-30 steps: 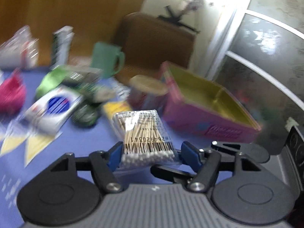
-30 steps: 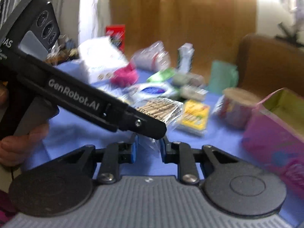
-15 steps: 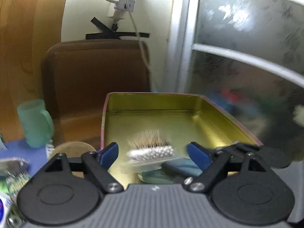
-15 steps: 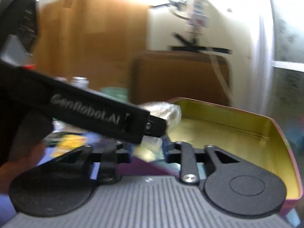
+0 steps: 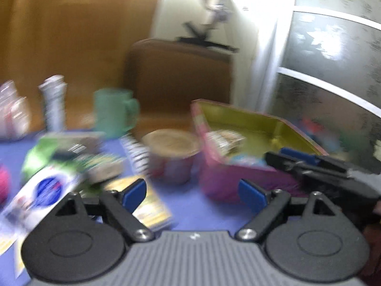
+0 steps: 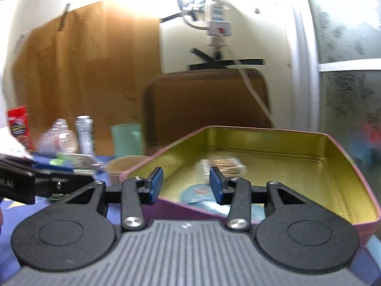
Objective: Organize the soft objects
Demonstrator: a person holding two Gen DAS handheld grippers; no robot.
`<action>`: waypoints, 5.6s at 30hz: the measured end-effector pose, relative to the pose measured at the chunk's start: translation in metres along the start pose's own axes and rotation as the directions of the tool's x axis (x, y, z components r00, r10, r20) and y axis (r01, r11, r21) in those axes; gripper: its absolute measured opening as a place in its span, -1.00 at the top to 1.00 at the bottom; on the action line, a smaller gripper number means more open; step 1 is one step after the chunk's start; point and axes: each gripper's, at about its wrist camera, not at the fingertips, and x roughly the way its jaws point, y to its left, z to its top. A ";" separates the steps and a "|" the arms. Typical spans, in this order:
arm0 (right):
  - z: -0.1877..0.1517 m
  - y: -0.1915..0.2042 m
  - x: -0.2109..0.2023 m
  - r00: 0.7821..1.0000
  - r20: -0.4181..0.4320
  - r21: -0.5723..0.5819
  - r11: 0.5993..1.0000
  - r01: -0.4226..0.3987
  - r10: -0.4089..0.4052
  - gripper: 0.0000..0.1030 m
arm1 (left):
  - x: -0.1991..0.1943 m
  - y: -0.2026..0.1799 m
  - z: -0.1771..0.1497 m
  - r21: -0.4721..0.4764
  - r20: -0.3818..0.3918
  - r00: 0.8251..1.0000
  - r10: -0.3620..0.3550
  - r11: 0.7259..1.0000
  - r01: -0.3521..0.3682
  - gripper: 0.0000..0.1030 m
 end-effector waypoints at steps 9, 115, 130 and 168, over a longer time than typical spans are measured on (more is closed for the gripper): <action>-0.013 0.067 0.036 0.960 -0.204 -0.034 0.979 -0.203 0.192 -0.09 | -0.026 0.073 -0.026 -0.097 -0.060 0.955 0.292 0.950 -0.297 -0.70; -0.054 0.078 -0.004 0.931 -0.294 -0.154 0.951 -0.268 0.215 0.19 | -0.003 -0.005 -0.036 0.014 -0.168 0.984 -0.053 0.998 0.057 -0.36; 0.005 -0.018 -0.026 0.999 -0.009 -0.060 0.997 0.039 -0.040 0.21 | 0.059 -0.105 0.063 0.180 -0.046 0.970 -0.237 0.953 0.242 -0.31; 0.010 0.111 0.094 0.919 -0.260 0.034 0.954 -0.299 0.298 -0.28 | -0.061 0.145 -0.033 -0.233 0.049 0.968 0.246 0.945 -0.228 -0.58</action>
